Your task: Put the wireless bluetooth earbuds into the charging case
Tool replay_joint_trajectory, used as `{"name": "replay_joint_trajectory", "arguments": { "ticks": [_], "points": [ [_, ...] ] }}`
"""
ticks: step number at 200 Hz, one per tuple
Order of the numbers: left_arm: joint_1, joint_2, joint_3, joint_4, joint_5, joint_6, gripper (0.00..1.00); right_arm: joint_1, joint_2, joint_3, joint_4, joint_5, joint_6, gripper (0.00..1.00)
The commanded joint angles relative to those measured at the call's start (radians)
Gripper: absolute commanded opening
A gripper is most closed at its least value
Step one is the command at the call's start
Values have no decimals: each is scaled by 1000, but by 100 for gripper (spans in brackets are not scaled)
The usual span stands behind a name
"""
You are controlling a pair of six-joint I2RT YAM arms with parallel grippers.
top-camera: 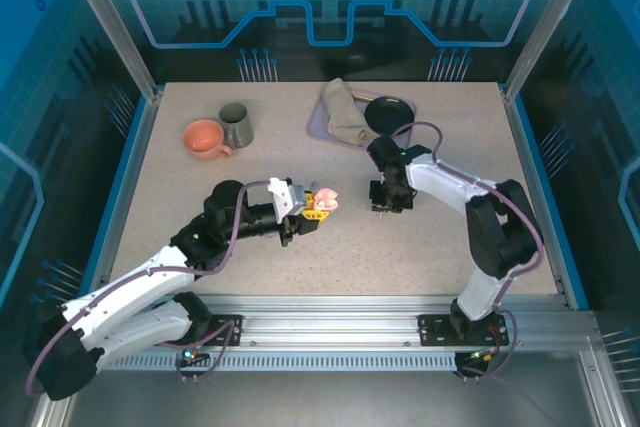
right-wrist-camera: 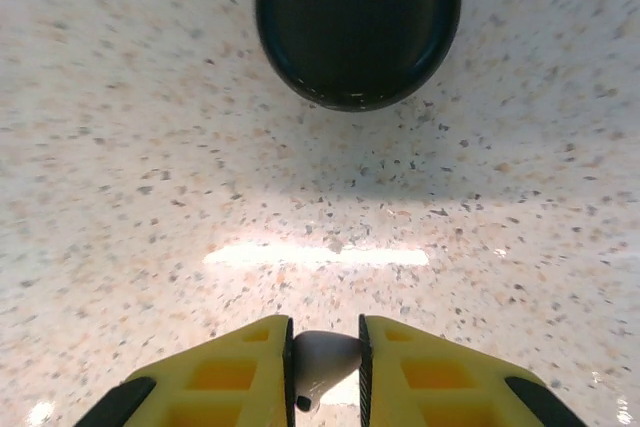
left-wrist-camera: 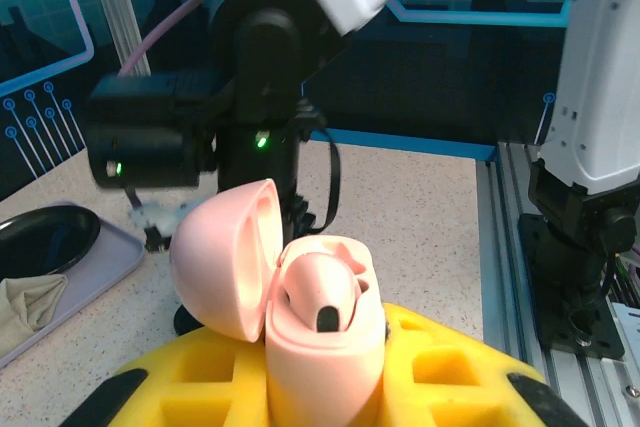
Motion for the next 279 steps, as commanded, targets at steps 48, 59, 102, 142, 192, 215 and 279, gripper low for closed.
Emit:
{"name": "replay_joint_trajectory", "arguments": {
  "ticks": [48, 59, 102, 142, 192, 215, 279],
  "points": [
    [-6, 106, 18, 129, -42, -114, 0, 14, -355, -37, 45, -6, -48, 23],
    [-4, 129, 26, 154, -37, -134, 0, 15, -409, -35, 56, -22, -53, 23],
    [-9, 213, 71, 211, -40, -174, 0, 17, -593, -31, 103, -88, -52, 22],
    [-20, 261, 103, 237, -45, -170, 0, 33, -716, -37, 160, -153, -45, 23],
    [-40, 313, 143, 257, -57, -149, 0, 113, -774, -26, 202, -148, -30, 23],
    [-46, 327, 156, 259, -57, -141, 0, 155, -771, -13, 206, -117, -26, 23],
    [-50, 328, 149, 265, -52, -135, 0, 246, -718, 4, 231, -51, -32, 23]
  ]
}}
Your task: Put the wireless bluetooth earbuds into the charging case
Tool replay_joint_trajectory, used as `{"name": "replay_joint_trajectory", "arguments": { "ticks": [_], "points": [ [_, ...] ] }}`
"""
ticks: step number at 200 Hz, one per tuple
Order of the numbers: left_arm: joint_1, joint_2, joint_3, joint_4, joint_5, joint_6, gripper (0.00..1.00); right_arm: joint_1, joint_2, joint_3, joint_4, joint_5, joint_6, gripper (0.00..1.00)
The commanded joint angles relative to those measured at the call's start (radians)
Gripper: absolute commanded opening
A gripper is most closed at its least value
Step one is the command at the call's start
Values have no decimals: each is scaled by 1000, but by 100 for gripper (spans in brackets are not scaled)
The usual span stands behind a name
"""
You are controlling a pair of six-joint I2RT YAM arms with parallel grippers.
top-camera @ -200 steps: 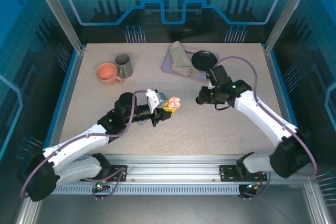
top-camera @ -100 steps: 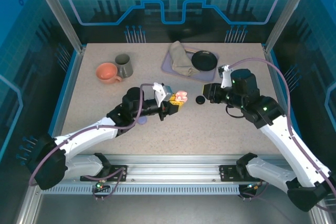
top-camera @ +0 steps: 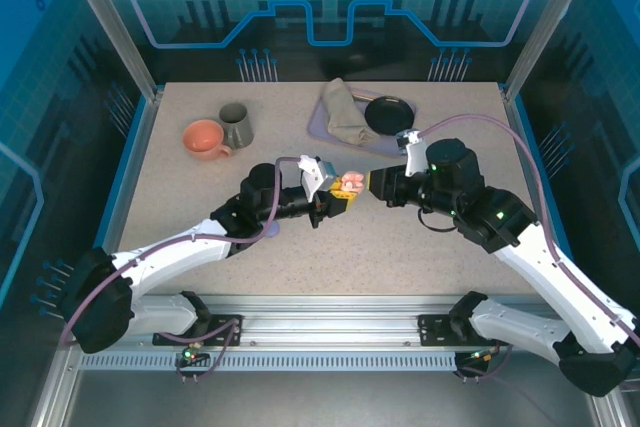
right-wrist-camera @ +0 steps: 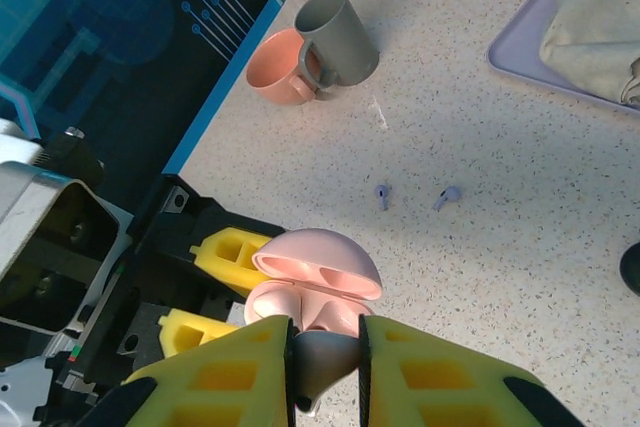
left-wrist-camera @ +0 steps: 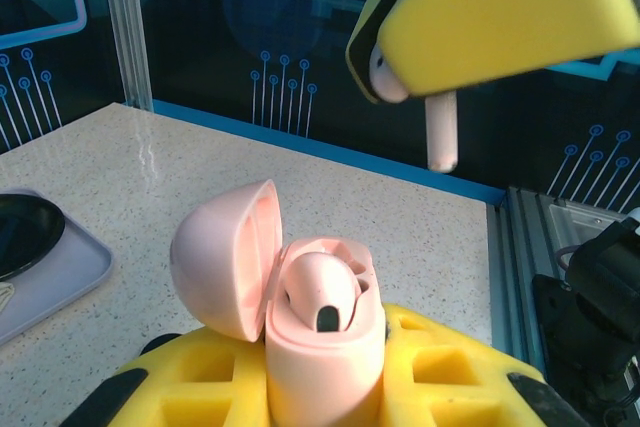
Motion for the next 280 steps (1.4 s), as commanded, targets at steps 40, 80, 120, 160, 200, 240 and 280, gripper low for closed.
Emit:
{"name": "replay_joint_trajectory", "arguments": {
  "ticks": [40, 80, 120, 160, 200, 240, 280],
  "points": [
    [-11, 2, 25, 47, 1, 26, 0, 56, 41, 35, 53, 71, 1, 23],
    [-11, -1, 20, 48, 1, 27, 0, 69, 48, 30, 60, 105, 6, 23],
    [-12, -2, 21, 49, 5, 27, 0, 70, 54, 23, 65, 120, 10, 23],
    [-12, -2, 19, 50, 4, 28, 0, 73, 72, 19, 67, 119, 12, 23],
    [-12, -3, 19, 51, -1, 24, 0, 75, 69, -3, 79, 124, 18, 23],
    [-11, -7, 19, 53, -2, 22, 0, 80, 71, -18, 75, 117, 24, 23],
    [-12, -13, 17, 52, -7, 22, 0, 81, 59, -34, 73, 114, 27, 23]
  ]
}}
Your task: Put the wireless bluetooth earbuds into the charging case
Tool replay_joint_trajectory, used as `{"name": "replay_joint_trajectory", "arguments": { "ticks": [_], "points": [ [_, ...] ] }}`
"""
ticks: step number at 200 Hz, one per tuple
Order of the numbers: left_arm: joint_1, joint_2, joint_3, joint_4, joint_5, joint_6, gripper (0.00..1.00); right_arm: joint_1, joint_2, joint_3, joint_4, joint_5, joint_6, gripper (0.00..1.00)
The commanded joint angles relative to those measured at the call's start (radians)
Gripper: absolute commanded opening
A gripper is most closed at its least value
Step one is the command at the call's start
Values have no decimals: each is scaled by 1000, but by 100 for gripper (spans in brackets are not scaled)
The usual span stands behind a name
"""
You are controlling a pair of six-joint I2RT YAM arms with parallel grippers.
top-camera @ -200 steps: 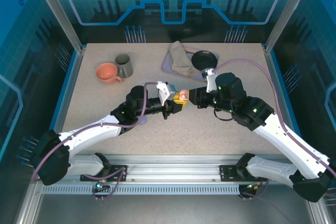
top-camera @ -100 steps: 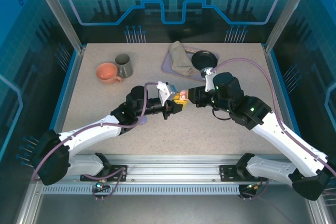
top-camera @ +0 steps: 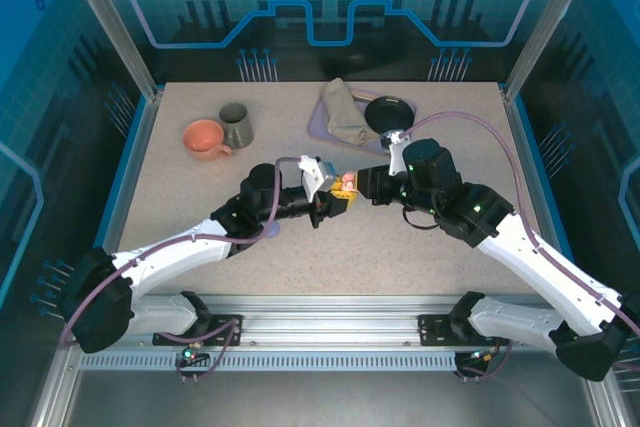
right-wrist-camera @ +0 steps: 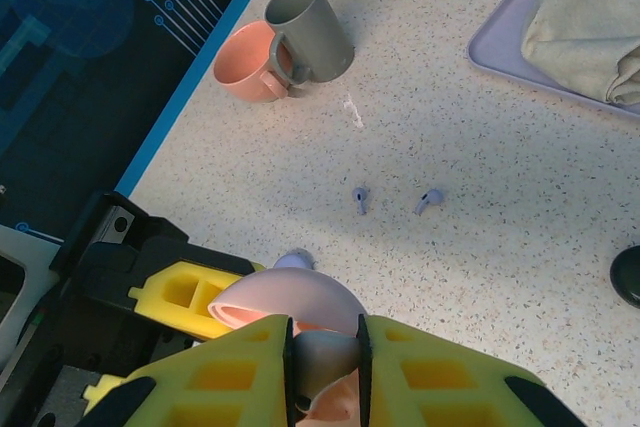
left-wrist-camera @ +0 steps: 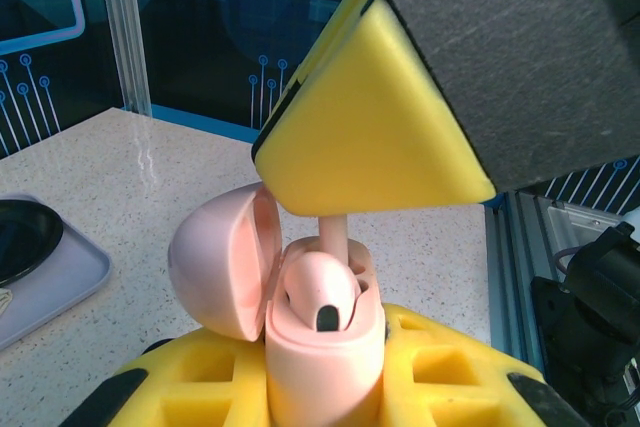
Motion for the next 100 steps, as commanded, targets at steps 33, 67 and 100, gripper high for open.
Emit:
{"name": "replay_joint_trajectory", "arguments": {
  "ticks": [33, 67, 100],
  "points": [
    [-8, -11, 16, 42, -9, 21, 0, 27, -14, -25, 17, -14, 16, 23],
    [-8, -12, 18, 41, -9, 21, 0, 31, -13, -37, 26, -29, 28, 23],
    [-8, -11, 18, 42, -10, 21, 0, 35, -12, -34, 22, -35, 27, 24]
  ]
}}
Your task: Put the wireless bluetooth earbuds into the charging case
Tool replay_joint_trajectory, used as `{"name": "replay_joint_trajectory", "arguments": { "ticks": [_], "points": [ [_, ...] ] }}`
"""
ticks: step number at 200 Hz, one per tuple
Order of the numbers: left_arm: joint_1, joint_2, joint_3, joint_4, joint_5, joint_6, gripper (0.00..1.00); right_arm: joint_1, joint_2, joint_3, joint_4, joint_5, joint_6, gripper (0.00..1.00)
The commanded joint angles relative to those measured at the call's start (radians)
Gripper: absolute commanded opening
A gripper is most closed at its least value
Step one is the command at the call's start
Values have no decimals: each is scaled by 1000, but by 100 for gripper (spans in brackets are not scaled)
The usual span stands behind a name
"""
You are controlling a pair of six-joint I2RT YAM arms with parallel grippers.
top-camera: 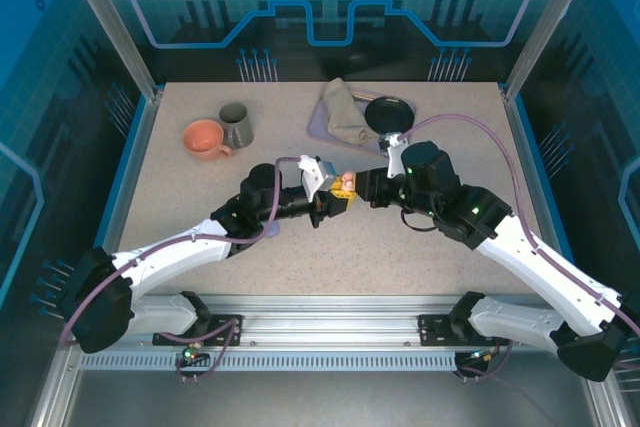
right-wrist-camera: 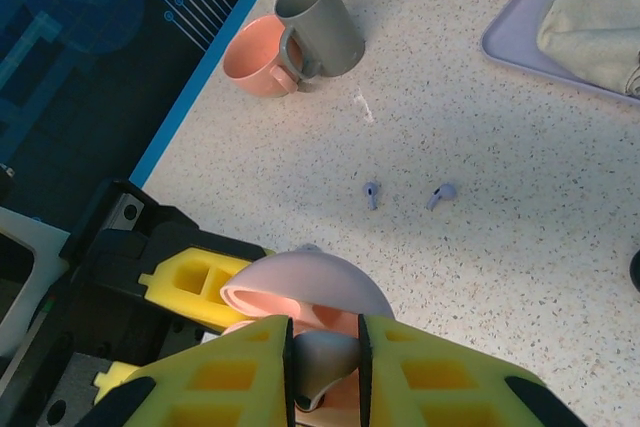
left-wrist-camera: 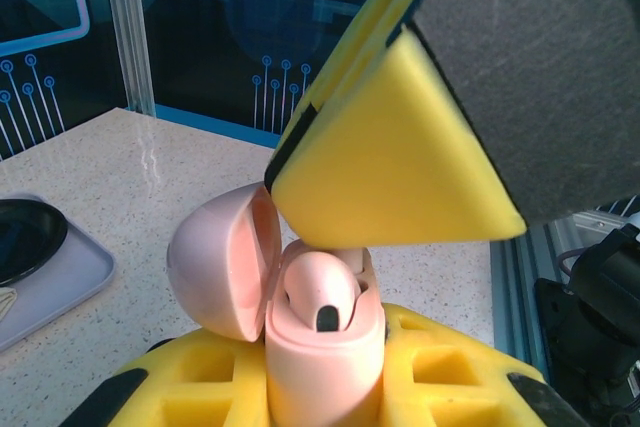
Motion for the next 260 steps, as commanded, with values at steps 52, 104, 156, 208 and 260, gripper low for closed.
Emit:
{"name": "replay_joint_trajectory", "arguments": {
  "ticks": [52, 104, 156, 208, 260],
  "points": [
    [-8, -7, 18, 45, 0, 19, 0, 24, -12, -5, -17, -20, 7, 27],
    [-7, -8, 21, 45, 3, 19, 0, 23, -21, 25, -52, -2, -17, 42],
    [-7, -16, 20, 39, 3, 20, 0, -38, -109, 52, -83, 0, -90, 69],
    [-8, -40, 31, 39, 12, 36, 0, -208, -144, 76, -77, -167, -203, 100],
    [-7, -87, 60, -2, 41, 122, 0, -370, -81, 64, 38, -553, -343, 100]
  ]
}}
